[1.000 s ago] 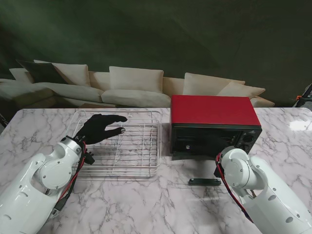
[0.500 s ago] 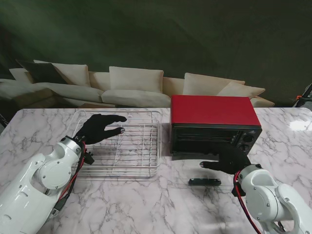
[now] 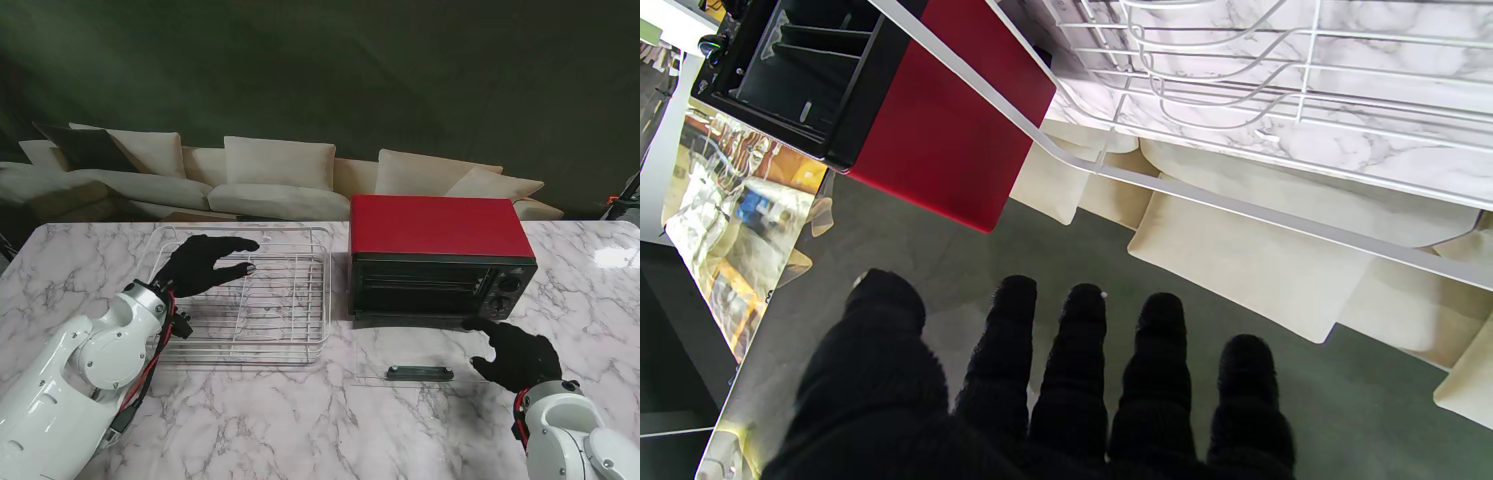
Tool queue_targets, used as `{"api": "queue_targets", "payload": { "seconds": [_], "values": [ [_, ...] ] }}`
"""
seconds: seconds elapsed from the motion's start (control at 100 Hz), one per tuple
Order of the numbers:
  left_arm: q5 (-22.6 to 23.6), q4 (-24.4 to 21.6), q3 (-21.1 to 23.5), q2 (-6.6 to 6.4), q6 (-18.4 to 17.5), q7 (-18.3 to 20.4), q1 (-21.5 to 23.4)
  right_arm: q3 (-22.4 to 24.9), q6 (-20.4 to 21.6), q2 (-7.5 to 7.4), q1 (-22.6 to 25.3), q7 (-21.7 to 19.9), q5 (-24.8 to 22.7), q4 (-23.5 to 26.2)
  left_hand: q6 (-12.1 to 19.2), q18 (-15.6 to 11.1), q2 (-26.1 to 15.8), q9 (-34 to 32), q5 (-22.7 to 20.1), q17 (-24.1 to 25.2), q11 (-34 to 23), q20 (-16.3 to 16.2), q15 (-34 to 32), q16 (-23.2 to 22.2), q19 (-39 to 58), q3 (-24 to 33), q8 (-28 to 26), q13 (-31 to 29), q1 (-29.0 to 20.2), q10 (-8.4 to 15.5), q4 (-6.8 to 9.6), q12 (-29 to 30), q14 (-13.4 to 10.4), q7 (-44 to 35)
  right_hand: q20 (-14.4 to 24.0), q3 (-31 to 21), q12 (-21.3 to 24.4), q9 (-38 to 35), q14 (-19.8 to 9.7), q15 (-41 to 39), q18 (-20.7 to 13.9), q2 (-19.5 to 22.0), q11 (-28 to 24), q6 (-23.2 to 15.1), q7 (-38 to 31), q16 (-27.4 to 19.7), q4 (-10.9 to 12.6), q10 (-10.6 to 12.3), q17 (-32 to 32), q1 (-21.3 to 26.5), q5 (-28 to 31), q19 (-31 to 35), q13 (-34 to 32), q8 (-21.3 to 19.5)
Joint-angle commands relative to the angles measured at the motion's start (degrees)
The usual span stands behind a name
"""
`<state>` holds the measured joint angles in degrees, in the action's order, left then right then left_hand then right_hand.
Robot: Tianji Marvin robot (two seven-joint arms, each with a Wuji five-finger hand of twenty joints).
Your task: Slide the trays into the oven
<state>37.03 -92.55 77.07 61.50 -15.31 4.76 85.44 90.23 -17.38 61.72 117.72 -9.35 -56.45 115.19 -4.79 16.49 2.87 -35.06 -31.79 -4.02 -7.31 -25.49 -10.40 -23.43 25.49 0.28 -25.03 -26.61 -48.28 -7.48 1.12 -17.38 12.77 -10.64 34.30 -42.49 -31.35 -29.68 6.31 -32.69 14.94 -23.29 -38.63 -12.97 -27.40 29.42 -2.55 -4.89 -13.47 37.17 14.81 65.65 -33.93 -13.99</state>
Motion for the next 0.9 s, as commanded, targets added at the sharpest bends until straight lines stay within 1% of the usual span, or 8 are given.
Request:
{"api": "queue_targets", "payload": {
  "seconds": [0.0,0.09,0.19,0.39,0.56,0.7,0.81,0.89],
  "values": [
    [0.07,0.27,-0.12,0.09,-0.15,0.60,0.04,0.26,-1.19,0.13,0.88,0.06,0.15,-1.26,-0.74,0.95,-2.84,-0.77,-1.40,0.77,-0.58,-0.79,-0.43,-0.43,-1.52,-1.63,-0.47,-0.32,-1.64,-0.02,-0.92,-0.50,-0.08,-0.35,0.29,-1.95,0.47,1.44,-0.79,1.07,0.64,1.20,1.32,-3.85,-0.27,-0.05,0.29,1.38,1.30,2.35,-4.31,-0.88,1.01,2.27],
    [-0.03,0.32,-0.20,0.09,-0.12,0.64,-0.05,0.26,-2.28,0.08,0.88,-0.04,-1.71,-2.06,-0.68,0.97,-2.83,-0.80,-1.42,0.74,-0.60,-0.79,-0.44,-0.44,-1.51,-1.65,-0.47,-0.36,-1.66,-0.02,-0.92,-0.51,-0.04,-0.36,0.34,-3.09,0.48,2.13,-1.12,1.09,0.44,2.53,1.26,-6.02,0.25,-0.03,0.61,2.05,1.55,4.57,-6.27,-1.16,1.40,2.93],
    [-0.01,0.37,-0.21,0.07,-0.13,0.74,-0.07,-0.14,-3.79,-0.02,0.38,-0.30,-3.38,-3.40,-0.73,0.97,-2.80,-0.79,-1.41,0.78,-0.59,-0.78,-0.46,-0.44,-1.53,-1.64,-0.47,-0.39,-1.69,-0.05,-0.91,-0.50,0.00,-0.36,0.48,-3.73,0.47,2.54,-1.24,1.09,0.19,2.94,1.05,-5.92,0.10,-0.04,0.59,2.11,1.60,5.18,-6.79,-1.21,1.56,3.19],
    [-0.12,0.36,-0.15,0.05,-0.01,0.89,0.00,-1.35,-6.70,-0.26,-1.31,-1.22,-3.60,-6.75,-0.71,0.97,-2.82,-0.88,-1.44,0.73,-0.63,-0.78,-0.52,-0.47,-1.52,-1.63,-0.48,-0.51,-1.72,-0.02,-0.91,-0.52,0.05,-0.37,1.16,0.99,0.74,3.33,-1.16,0.98,0.38,2.66,0.64,-2.25,-1.35,-0.05,-1.16,1.66,1.51,1.43,-6.72,-1.46,1.46,2.21],
    [-0.22,0.30,-0.24,0.04,0.26,1.11,0.01,-2.38,-8.57,-0.46,-2.87,-1.50,-3.77,-9.75,-0.68,1.01,-2.85,-0.83,-1.47,0.76,-0.63,-0.77,-0.51,-0.48,-1.54,-1.64,-0.48,-0.48,-1.71,-0.04,-0.91,-0.52,-0.01,-0.39,1.44,3.24,0.74,3.58,-1.33,0.89,0.36,3.64,0.47,-2.48,-0.92,0.04,-1.73,1.98,1.57,0.24,-6.82,-1.50,1.57,2.28],
    [-0.29,0.28,-0.36,-0.01,0.41,1.41,-0.02,-3.52,-9.67,-0.53,-4.32,-1.06,-3.08,-12.19,-0.88,1.05,-2.83,-1.03,-1.83,0.77,-0.70,-0.77,-0.55,-0.51,-1.55,-1.62,-0.55,-0.60,-1.78,-0.07,-0.90,-0.55,0.08,-0.56,1.67,6.19,0.78,3.43,-1.44,0.69,0.17,3.87,0.38,-1.78,-1.57,0.14,-2.73,2.20,1.49,-4.06,-5.86,-1.48,1.39,1.83],
    [-0.28,0.21,-0.39,-0.04,0.47,1.59,0.00,-4.36,-10.67,-0.56,-5.27,-0.67,-1.96,-13.66,-0.85,1.03,-2.88,-1.05,-1.91,0.75,-0.69,-0.77,-0.55,-0.51,-1.56,-1.62,-0.56,-0.59,-1.79,-0.01,-0.90,-0.55,0.04,-0.60,1.86,7.53,0.85,3.56,-1.46,0.54,0.02,5.16,0.43,-1.52,-1.81,0.23,-3.33,1.96,1.60,-5.84,-5.54,-1.50,1.46,1.48],
    [-0.26,0.17,-0.38,-0.05,0.47,1.63,0.03,-4.79,-11.01,-0.67,-5.76,-1.17,-1.36,-14.23,-0.86,1.04,-2.84,-1.04,-1.89,0.75,-0.68,-0.78,-0.56,-0.52,-1.56,-1.66,-0.56,-0.61,-1.75,-0.07,-0.91,-0.55,0.02,-0.59,2.24,10.50,0.98,4.00,-1.51,0.48,-0.16,8.94,0.61,-2.78,-1.64,0.30,-3.79,1.86,2.05,-5.91,-6.02,-1.72,1.90,1.03]
  ]
}}
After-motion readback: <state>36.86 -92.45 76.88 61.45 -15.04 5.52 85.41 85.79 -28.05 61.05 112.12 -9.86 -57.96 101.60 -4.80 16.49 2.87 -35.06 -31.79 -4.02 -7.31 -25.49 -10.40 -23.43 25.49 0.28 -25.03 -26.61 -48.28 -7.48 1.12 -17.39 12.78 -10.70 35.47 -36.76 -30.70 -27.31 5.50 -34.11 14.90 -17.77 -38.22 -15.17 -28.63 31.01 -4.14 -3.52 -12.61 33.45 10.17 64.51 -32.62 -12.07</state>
